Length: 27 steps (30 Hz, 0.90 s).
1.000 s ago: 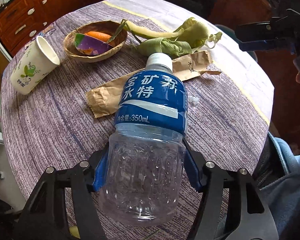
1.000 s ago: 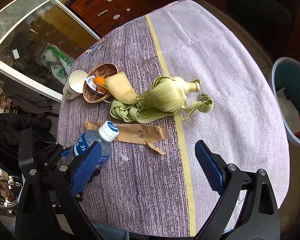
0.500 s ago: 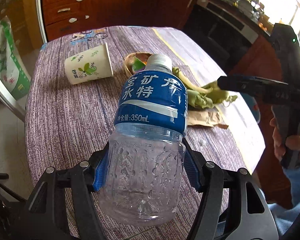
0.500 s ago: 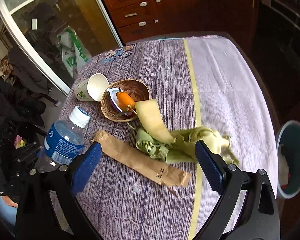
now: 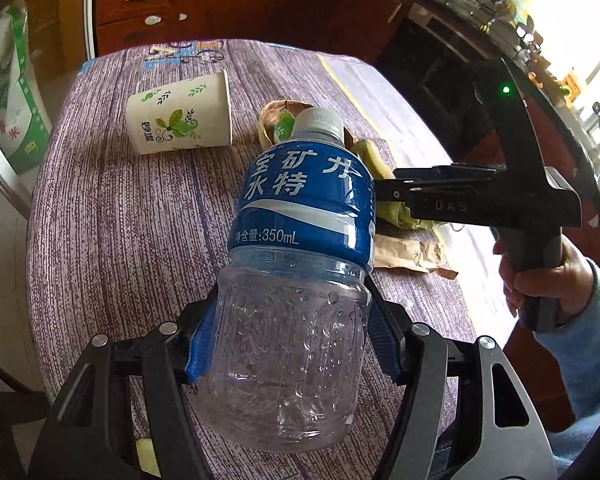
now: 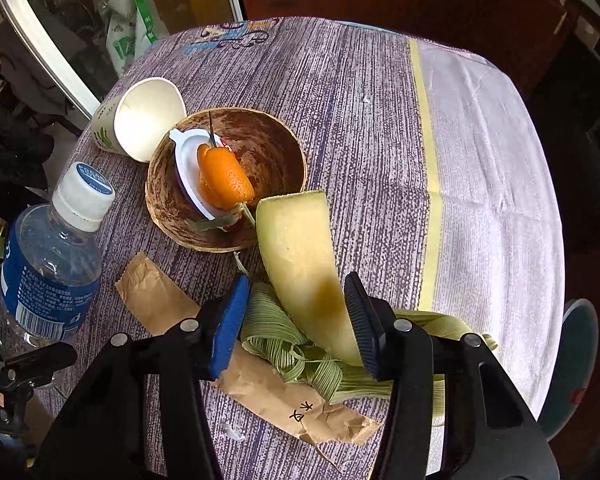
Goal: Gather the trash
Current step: 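Grasp the banana peel with the right tool while the left tool holds the bottle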
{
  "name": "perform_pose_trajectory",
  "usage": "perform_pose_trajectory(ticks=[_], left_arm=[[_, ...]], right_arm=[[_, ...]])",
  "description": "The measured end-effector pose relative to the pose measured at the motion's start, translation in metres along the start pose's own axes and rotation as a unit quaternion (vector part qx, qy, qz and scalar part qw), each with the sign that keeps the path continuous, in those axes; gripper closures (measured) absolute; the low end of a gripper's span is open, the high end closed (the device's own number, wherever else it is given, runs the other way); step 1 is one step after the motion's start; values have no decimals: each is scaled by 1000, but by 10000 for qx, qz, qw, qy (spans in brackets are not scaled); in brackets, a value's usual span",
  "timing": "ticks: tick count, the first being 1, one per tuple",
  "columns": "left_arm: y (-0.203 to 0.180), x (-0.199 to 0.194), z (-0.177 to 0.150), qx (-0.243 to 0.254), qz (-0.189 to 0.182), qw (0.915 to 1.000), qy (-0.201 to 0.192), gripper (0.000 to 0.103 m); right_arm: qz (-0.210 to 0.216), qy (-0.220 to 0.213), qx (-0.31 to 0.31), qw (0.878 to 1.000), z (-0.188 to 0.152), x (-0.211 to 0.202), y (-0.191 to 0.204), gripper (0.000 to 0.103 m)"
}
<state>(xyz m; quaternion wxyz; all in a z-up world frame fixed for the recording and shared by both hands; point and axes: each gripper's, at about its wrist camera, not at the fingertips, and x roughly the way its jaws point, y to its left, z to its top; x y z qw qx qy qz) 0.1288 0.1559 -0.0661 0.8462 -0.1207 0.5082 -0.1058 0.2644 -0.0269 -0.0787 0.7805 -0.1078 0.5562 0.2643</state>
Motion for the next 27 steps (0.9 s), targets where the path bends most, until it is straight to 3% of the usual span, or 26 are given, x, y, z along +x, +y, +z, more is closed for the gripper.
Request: perform_pose_trajectory(ticks=[4, 5, 6, 8, 13, 17, 19, 21, 26, 27], left_arm=[[-2, 2, 1, 11, -4, 10000, 2, 38], [-3, 2, 1, 12, -1, 10000, 1, 38], [-3, 1, 1, 12, 7, 10000, -4, 38], [-4, 0, 2, 0, 18, 10000, -25, 38], [-11, -1, 2, 70, 51, 10000, -50, 38], [-12, 1, 0, 18, 70, 10000, -45, 38], [-9, 0, -1, -49, 49, 10000, -45, 38], [-7, 0, -1, -108, 33, 9999, -40, 38], [-4, 2, 3, -100, -26, 9999, -37, 37], [-5, 2, 4, -89, -44, 9999, -36, 38]], right_arm=[[231, -157, 161, 9995, -1, -8, -6, 67], [251, -218, 195, 9993, -1, -13, -8, 74], [313, -262, 266, 9988, -1, -18, -11, 91], [503, -321, 434, 9973, 0, -25, -16, 100], [477, -411, 561, 9964, -3, -36, -26, 100], [586, -234, 616, 9961, -4, -26, -25, 96], [726, -158, 614, 9953, -3, -21, -24, 89], [786, -89, 601, 9951, -1, -14, -21, 52], [580, -6, 419, 9974, 3, -3, -14, 52], [526, -22, 418, 9977, 3, -2, -15, 56]])
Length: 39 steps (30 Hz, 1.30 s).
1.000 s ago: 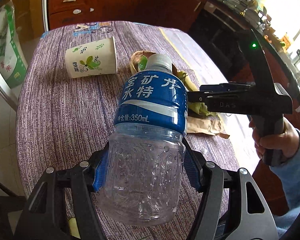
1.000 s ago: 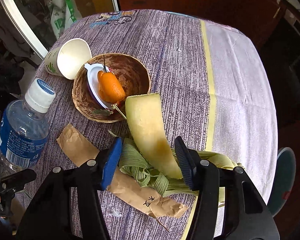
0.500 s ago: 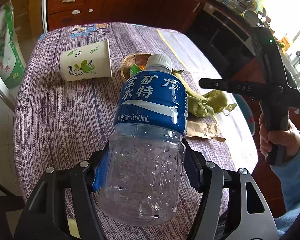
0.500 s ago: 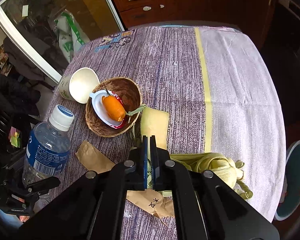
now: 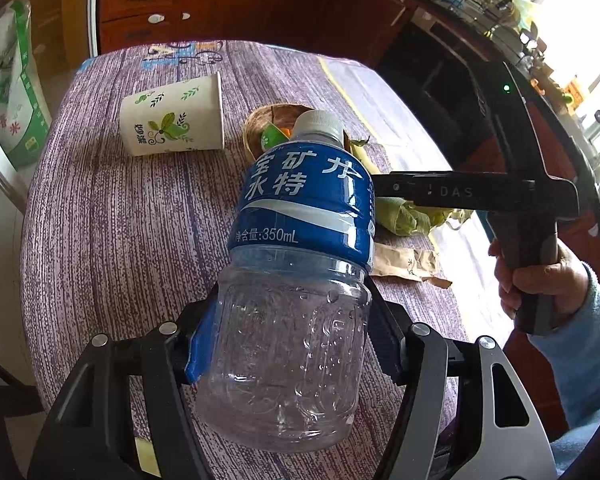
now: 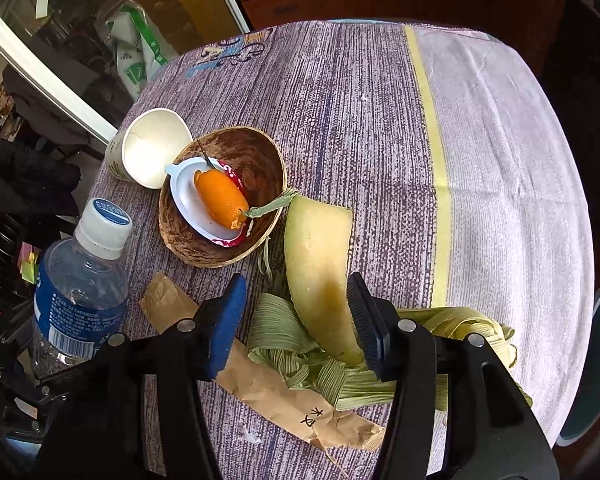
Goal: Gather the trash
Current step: 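Grasp the banana peel with the right tool while the left tool holds the bottle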
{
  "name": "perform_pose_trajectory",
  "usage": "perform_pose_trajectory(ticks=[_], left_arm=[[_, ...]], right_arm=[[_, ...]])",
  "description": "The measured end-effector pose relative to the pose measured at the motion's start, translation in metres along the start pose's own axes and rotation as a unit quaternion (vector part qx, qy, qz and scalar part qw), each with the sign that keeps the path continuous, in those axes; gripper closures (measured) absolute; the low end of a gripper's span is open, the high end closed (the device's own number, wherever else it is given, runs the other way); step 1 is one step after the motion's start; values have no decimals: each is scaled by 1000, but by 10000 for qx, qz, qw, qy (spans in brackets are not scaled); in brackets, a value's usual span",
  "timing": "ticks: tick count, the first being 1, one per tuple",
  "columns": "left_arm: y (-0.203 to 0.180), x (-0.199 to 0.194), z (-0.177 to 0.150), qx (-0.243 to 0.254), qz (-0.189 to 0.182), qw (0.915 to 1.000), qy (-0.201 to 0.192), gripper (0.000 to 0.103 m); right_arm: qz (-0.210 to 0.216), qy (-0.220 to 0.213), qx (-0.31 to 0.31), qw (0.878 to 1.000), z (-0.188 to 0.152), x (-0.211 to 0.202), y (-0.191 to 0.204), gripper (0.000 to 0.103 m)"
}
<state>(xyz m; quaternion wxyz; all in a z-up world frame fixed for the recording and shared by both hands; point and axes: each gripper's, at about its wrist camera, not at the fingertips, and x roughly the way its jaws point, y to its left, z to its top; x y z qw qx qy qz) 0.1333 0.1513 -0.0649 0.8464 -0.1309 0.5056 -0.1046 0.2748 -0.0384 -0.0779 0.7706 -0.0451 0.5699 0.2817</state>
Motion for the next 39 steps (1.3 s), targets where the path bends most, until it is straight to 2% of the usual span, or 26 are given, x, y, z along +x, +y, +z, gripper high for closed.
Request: perform_pose_trajectory(ticks=[1, 2, 3, 5, 10, 12, 16, 18, 21, 23, 29, 32, 34, 39], left_arm=[[-1, 1, 1, 9, -13, 10000, -7, 38], [-3, 1, 4, 28, -35, 10000, -22, 38], [-4, 1, 6, 45, -58, 10000, -38, 38], [-7, 1, 11, 78, -114, 9999, -76, 37], [-13, 11, 25, 86, -178, 9998, -68, 38], [-17, 17, 30, 119, -201, 9997, -43, 38], [-23, 27, 36, 155, -219, 9996, 5, 37], [-24, 29, 38, 149, -206, 9997, 22, 37], [-23, 30, 40, 128, -161, 9998, 1, 37], [-23, 30, 42, 115, -151, 9998, 3, 38], [-31, 32, 44, 200, -172, 9997, 10, 37], [-32, 36, 46, 214, -182, 9996, 42, 37], [-32, 37, 47, 215, -158, 9996, 40, 38], [-27, 40, 51, 174, -173, 9997, 66, 37]], right_arm=[[32, 8, 40, 10000, 1, 1, -4, 61], [130, 51, 138, 9998, 2, 2, -8, 73], [198, 59, 210, 9996, 2, 2, -12, 78], [302, 32, 280, 9991, 1, -1, -19, 79], [271, -1, 262, 9993, 3, -1, -22, 79], [151, 31, 145, 9998, 5, 5, -18, 72], [-41, -29, -68, 10000, 8, 13, -9, 69], [-30, -88, -64, 9999, 7, 10, -10, 71], [58, -204, -23, 9998, 7, -1, -13, 88], [176, -256, 104, 9995, 7, -10, -21, 91], [177, -326, 486, 9981, 0, -24, -54, 91], [243, -172, 371, 9989, 1, -18, -48, 81], [129, -30, 213, 9997, 2, -6, -39, 81], [12, -9, 128, 9999, 4, 4, -37, 83]])
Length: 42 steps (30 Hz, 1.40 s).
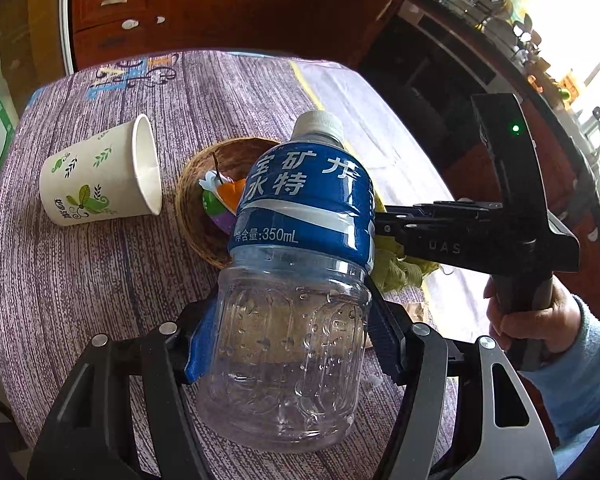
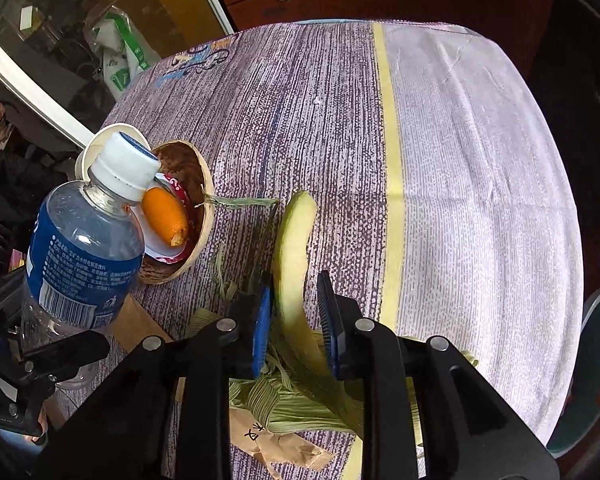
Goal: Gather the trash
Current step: 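Grasp the banana peel with the right tool while the left tool holds the bottle, then carry the bottle and banana peel over the teal bin with both tools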
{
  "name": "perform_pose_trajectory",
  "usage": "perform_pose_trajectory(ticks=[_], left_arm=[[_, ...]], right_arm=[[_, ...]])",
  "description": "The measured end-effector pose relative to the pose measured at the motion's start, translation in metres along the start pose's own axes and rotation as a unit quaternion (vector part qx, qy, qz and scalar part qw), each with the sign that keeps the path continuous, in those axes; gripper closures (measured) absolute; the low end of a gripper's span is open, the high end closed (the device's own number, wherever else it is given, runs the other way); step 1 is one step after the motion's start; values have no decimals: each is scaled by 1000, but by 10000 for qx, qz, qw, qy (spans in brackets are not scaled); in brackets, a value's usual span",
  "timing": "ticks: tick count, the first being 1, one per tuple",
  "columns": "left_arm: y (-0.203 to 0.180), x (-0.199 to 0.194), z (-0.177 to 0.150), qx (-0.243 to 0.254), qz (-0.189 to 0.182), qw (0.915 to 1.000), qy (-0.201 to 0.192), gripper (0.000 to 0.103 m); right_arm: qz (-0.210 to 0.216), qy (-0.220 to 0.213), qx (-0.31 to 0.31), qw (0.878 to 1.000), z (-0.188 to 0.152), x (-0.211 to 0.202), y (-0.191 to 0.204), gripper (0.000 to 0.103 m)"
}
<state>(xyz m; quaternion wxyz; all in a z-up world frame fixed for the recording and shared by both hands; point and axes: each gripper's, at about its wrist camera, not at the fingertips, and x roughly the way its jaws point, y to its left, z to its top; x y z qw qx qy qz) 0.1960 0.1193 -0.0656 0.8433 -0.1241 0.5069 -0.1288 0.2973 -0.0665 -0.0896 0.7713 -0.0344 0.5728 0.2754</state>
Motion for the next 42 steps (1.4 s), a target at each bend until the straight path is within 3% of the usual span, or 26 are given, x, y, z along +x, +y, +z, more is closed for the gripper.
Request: perform_pose_trajectory(ticks=[5, 10, 15, 22, 28, 34, 42], left_arm=[[0, -2, 0, -59, 22, 10000, -65, 38], [-6, -12, -2, -48, 99, 9999, -125, 38], [-33, -25, -3, 201, 125, 9995, -222, 38], [-94, -30, 0, 710, 188, 9970, -241, 38], [-167, -13, 8, 1369, 47, 9906, -25, 38], [-261, 33, 12, 2190, -223, 9748, 358, 38], [-352, 115, 5, 2855, -309, 9533, 942, 38]], right_arm=[[-10, -108, 56, 9999, 2, 0, 2, 88], [458, -368, 375, 9976, -2, -29, -7, 88], [948, -761, 655, 9904, -8, -69, -18, 88], [992, -1353, 796, 9826, -32, -125, -41, 88], [815, -1849, 1384, 9695, -85, -170, -109, 88], [435, -2268, 2205, 9477, -155, -207, -197, 88], [160, -2271, 3185, 9202, -231, -207, -286, 88]])
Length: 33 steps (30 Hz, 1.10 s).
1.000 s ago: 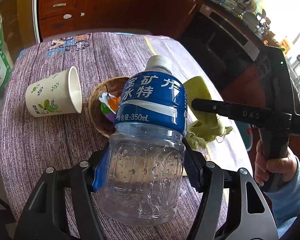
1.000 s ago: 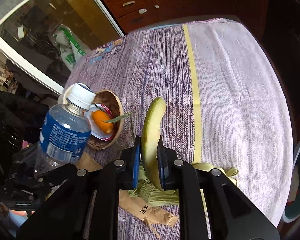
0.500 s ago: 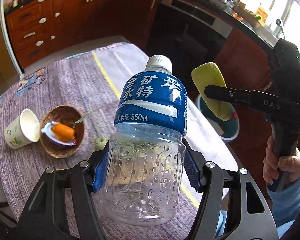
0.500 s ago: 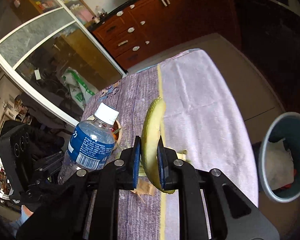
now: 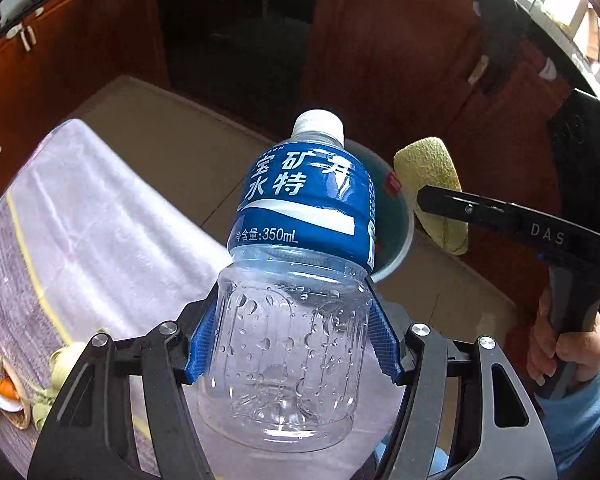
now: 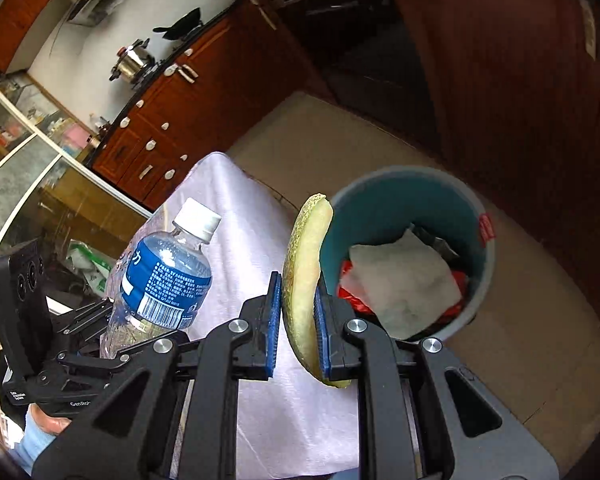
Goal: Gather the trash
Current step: 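Carry the bottle and banana peel over the teal bin with both tools, then open both tools to drop the bottle and banana peel into the bin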
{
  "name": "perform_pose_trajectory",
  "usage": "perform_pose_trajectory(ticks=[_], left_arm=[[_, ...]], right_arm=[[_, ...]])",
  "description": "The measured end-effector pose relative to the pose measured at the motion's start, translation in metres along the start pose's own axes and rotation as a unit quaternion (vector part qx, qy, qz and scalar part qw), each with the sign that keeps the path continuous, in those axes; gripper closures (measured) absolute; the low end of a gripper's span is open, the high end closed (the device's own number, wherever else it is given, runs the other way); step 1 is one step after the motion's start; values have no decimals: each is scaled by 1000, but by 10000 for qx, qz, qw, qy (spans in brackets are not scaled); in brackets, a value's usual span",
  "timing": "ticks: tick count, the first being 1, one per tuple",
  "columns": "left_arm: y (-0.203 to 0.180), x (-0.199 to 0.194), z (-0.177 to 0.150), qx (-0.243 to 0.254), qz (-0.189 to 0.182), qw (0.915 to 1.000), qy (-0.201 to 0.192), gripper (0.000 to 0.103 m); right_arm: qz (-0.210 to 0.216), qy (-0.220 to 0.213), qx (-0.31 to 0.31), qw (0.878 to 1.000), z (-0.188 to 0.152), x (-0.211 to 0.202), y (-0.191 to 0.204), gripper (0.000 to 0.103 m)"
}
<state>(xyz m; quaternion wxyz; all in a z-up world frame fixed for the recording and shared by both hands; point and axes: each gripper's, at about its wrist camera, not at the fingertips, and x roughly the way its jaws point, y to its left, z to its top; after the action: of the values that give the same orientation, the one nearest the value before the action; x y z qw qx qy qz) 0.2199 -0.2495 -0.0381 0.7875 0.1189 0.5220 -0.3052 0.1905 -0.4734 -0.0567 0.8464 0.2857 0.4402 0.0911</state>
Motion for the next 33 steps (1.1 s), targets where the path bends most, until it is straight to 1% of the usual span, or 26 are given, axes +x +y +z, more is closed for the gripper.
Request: perform_pose_trajectory(ticks=[3, 7, 10, 13, 18, 25, 26, 27, 31, 33], left_arm=[[-12, 32, 14, 56, -12, 9996, 264, 38], [-21, 72, 29, 92, -1, 9980, 621, 37], [-24, 96, 41, 84, 51, 9971, 754, 37], [-23, 111, 46, -3, 14, 9962, 875, 37], [-13, 114, 35, -26, 14, 9955, 945, 35], [7, 102, 18, -176, -46, 9953, 946, 31], [-1, 103, 20, -175, -48, 9955, 933, 29], [-1, 100, 18, -180, -59, 9956, 915, 28], [-2, 89, 11, -198, -119, 9958, 887, 27], [-3, 86, 11, -189, -122, 9959, 871, 26]], right_arm=[[-176, 40, 219, 9996, -1, 5, -27, 88], [-290, 228, 475, 9982, -4, 19, -49, 88], [-322, 314, 616, 9971, -6, 28, -61, 88], [-346, 357, 720, 9962, -4, 37, -71, 88], [-388, 524, 763, 9950, -3, 50, -81, 88], [-390, 721, 772, 9936, 2, 75, -74, 88], [-392, 744, 771, 9935, 2, 77, -73, 88], [-411, 777, 769, 9932, 1, 80, -72, 88], [-579, 916, 867, 9903, -2, 88, -75, 87], [-617, 913, 967, 9892, -2, 89, -79, 85]])
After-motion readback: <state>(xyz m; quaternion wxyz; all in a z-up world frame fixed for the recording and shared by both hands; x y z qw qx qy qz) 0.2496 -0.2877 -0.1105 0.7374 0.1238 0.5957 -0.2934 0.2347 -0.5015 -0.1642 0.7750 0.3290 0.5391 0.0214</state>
